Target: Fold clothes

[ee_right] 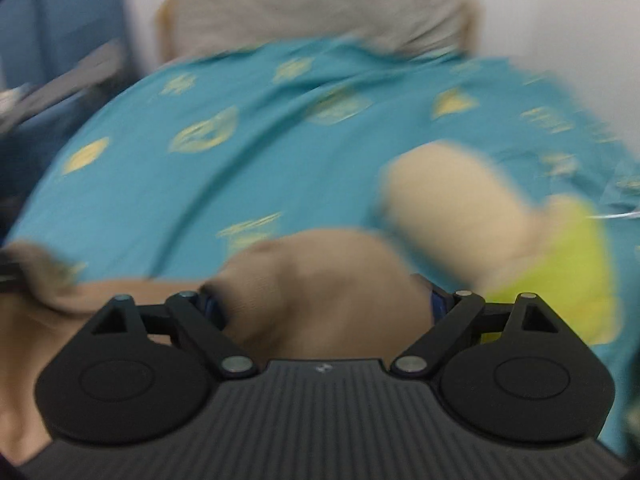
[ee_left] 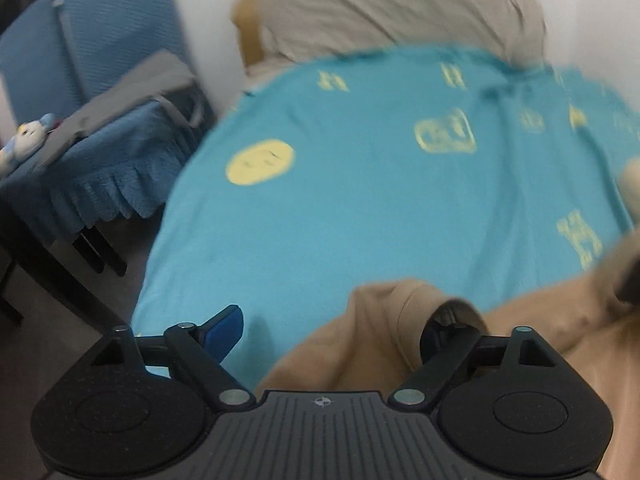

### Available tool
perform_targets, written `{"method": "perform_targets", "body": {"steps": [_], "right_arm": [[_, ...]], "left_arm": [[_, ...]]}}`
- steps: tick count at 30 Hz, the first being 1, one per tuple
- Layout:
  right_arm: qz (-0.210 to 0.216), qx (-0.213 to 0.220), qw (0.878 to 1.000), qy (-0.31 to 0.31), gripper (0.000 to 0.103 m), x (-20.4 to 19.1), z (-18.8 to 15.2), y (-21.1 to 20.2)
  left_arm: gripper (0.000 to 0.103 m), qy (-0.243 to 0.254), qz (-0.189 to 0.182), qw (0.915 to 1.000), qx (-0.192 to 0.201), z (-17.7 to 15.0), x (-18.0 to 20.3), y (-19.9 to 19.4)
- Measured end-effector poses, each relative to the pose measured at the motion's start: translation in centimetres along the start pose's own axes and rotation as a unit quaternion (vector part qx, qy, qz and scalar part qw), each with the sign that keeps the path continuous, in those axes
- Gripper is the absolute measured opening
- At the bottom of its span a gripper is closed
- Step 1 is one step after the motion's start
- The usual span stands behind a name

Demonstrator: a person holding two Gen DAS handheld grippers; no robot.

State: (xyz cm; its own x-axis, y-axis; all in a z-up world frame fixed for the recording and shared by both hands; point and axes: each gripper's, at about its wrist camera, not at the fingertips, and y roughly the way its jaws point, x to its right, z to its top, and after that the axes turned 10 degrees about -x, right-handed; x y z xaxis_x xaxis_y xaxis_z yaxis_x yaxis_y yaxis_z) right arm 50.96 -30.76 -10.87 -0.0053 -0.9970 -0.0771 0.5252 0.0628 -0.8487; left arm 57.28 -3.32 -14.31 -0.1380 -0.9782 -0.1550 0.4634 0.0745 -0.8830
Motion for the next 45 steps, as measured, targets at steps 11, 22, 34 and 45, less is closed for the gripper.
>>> {"method": "perform_targets", "body": {"steps": [11, 22, 34, 45], "right_arm": [[0.031, 0.095, 0.994, 0.043, 0.090, -2.3, -4.3, -11.7], [0.041, 0.139, 0.985, 0.091, 0.090, -3.9, -16.5, -25.9], [0.069, 0.150, 0.967, 0.195, 0.090, -2.6, -26.6, -37.3], [0.075, 0.130, 0.965, 0.215, 0.090, -2.3, -31.1, -31.7]], "left_arm": [[0.103, -0.035, -0.095, 0.9922, 0.073, -5.3, -1.9, -12.3], [0.103, -0.073, -0.131, 0.9817, 0.117, -17.9, -4.7, -27.8], [0.102, -0.250, -0.245, 0.9345, 0.067, -30.3, -9.7, -29.9], [0.097, -0.380, -0.322, 0.8668, 0.016, -33.2, -11.4, -18.2]]}}
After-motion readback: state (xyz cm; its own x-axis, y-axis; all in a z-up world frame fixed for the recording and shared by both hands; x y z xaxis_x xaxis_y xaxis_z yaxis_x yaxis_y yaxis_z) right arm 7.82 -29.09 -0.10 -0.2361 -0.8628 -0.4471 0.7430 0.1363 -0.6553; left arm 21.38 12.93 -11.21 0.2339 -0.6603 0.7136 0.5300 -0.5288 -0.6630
